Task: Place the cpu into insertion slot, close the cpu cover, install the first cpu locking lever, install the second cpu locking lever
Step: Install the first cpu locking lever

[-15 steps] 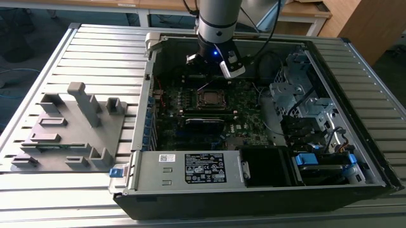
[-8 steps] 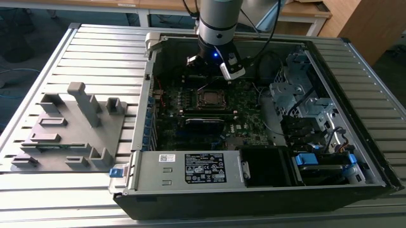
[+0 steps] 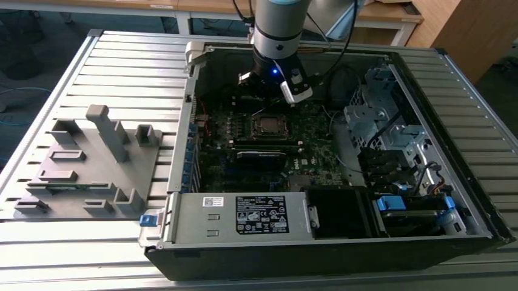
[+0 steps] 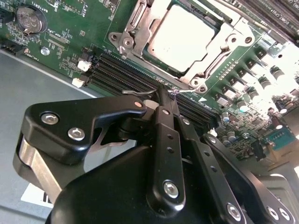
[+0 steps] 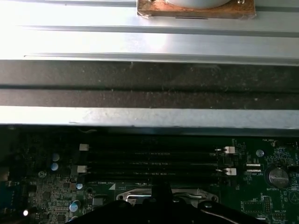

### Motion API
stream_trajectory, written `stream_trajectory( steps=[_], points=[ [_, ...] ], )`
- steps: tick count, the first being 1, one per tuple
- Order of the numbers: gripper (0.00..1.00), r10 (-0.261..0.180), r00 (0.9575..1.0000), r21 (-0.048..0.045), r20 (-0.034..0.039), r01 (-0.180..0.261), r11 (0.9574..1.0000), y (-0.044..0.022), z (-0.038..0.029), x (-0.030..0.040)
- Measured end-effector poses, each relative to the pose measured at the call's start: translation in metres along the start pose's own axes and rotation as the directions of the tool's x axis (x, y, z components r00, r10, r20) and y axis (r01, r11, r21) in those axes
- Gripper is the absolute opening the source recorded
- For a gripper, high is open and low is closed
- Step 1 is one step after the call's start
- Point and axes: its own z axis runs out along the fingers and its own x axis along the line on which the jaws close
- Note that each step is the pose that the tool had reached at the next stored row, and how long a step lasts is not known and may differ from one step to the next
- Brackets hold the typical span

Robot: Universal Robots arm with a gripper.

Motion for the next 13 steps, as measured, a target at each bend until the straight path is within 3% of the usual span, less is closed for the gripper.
stream_trajectory(
  steps=[13],
  points=[
    [0.1, 0.0, 1.0, 0.0, 0.0004, 0.0, 1.0, 0.0007, 0.0044, -0.0074]
  ],
)
